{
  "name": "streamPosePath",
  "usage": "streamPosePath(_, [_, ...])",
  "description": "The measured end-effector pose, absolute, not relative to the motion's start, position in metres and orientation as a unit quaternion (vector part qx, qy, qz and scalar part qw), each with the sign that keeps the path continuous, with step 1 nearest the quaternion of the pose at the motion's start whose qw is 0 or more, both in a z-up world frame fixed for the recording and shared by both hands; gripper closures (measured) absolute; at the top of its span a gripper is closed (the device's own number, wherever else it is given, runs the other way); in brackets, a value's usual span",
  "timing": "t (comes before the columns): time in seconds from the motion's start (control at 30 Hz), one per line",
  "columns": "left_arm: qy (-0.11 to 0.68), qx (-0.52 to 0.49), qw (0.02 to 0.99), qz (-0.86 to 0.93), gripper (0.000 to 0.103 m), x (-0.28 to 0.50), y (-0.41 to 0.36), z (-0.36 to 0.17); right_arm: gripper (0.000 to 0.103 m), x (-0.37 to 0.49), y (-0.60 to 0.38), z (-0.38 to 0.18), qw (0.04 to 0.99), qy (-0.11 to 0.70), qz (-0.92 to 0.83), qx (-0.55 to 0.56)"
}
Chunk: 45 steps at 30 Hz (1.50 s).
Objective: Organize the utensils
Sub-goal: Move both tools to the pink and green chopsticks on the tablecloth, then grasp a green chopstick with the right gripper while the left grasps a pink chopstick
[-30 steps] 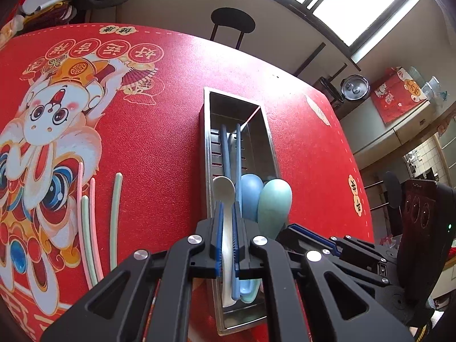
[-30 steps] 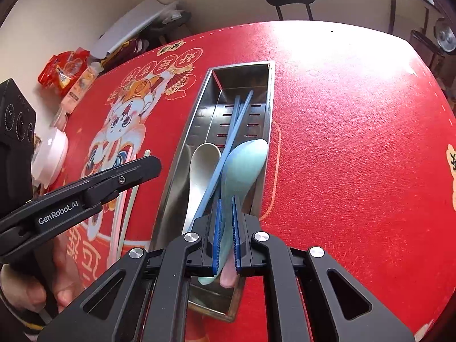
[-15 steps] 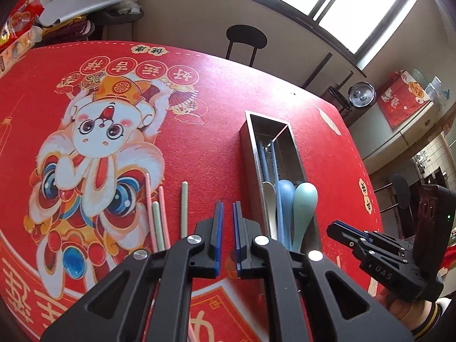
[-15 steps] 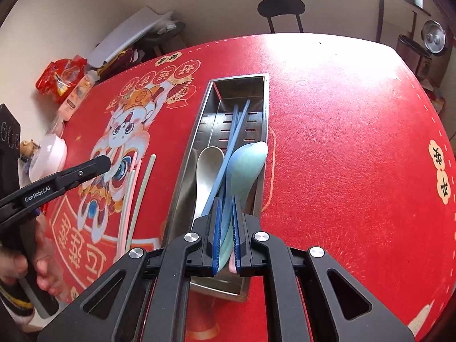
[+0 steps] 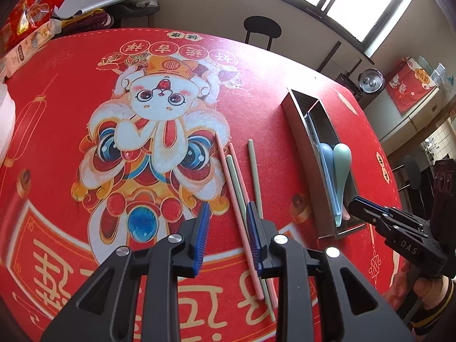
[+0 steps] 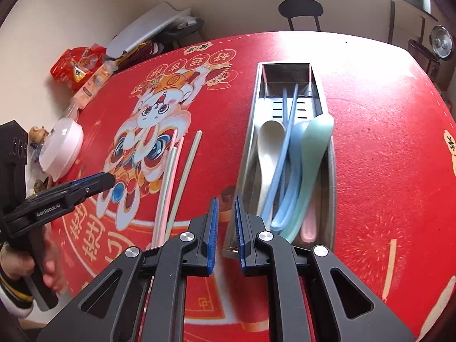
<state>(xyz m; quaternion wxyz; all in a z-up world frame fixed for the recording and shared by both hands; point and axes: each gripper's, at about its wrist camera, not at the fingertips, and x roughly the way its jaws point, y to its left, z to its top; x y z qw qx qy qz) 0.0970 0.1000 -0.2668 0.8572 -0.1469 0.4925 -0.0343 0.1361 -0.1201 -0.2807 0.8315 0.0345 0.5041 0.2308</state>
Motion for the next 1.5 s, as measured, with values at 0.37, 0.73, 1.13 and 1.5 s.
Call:
streamPosePath(0.37, [0.525, -0.143, 0.838, -0.047, 0.077, 0.105, 0.086, -0.305, 0.077, 0.131, -0.107, -0.285, 0.831, 0.508, 0.225, 0.028])
streamPosePath(0.73, [0.535, -0.113, 0.837, -0.034, 0.077, 0.117, 0.069, -0.324, 0.077, 0.135, -0.109, -0.288, 0.830, 0.512, 0.219, 0.034])
streamPosePath(1.13, [0.529, -0.092, 0.843, -0.018, 0.077, 0.125, 0.060, -0.326, 0.077, 0.141, -0.106, -0.290, 0.827, 0.514, 0.223, 0.036])
streamPosePath(1.5, [0.524, -0.052, 0.850, 0.007, 0.097, 0.125, 0.060, -0.327, 0.077, 0.142, -0.103, -0.290, 0.825, 0.515, 0.229, 0.034])
